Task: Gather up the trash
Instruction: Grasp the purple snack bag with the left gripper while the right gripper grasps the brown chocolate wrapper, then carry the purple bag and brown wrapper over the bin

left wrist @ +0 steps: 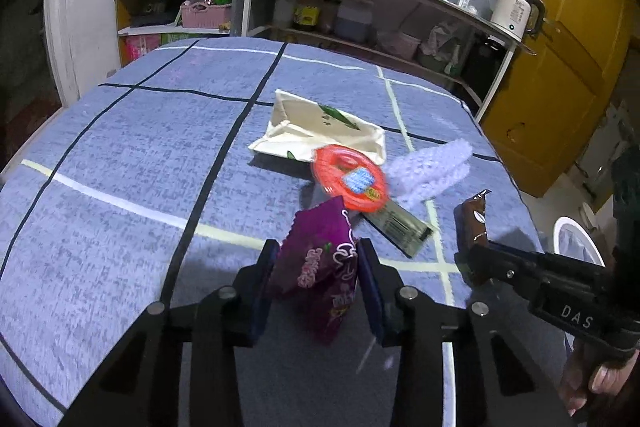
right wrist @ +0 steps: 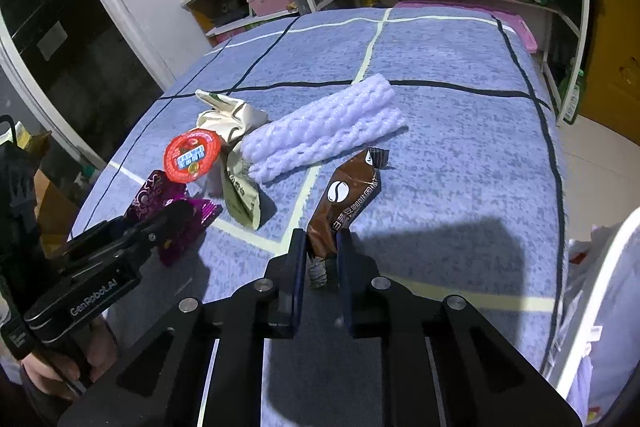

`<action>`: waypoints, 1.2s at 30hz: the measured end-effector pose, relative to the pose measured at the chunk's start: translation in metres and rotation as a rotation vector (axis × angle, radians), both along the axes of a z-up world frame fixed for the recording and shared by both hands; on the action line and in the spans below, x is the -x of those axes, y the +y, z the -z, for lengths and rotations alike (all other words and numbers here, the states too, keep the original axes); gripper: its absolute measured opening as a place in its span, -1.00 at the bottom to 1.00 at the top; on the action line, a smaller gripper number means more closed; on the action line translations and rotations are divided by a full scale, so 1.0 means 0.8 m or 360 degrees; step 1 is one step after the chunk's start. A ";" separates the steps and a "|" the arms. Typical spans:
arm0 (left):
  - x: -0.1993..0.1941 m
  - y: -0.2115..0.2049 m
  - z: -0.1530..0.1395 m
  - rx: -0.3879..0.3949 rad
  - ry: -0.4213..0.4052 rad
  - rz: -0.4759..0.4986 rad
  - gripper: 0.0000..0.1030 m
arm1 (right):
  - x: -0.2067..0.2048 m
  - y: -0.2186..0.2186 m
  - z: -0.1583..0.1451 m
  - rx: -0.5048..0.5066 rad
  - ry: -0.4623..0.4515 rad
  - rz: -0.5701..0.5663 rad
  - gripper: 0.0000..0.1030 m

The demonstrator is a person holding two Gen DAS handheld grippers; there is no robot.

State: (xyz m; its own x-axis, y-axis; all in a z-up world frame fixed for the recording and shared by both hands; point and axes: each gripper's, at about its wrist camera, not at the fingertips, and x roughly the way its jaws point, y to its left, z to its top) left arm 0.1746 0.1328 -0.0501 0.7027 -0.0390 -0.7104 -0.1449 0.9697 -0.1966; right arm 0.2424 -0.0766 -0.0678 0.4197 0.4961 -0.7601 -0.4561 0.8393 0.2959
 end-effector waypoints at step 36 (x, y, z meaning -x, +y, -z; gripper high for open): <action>0.134 -0.154 -0.076 -0.0061 -0.0249 0.0340 -0.21 | 0.164 -0.136 -0.078 -0.0097 -0.0313 0.0091 -0.69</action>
State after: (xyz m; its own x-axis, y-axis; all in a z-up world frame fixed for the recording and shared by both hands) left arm 0.0671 0.0095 0.0108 0.7830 -0.1733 -0.5974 0.0930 0.9822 -0.1630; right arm 0.1110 -0.1853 -0.0056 0.5856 0.5097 -0.6303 -0.4623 0.8487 0.2568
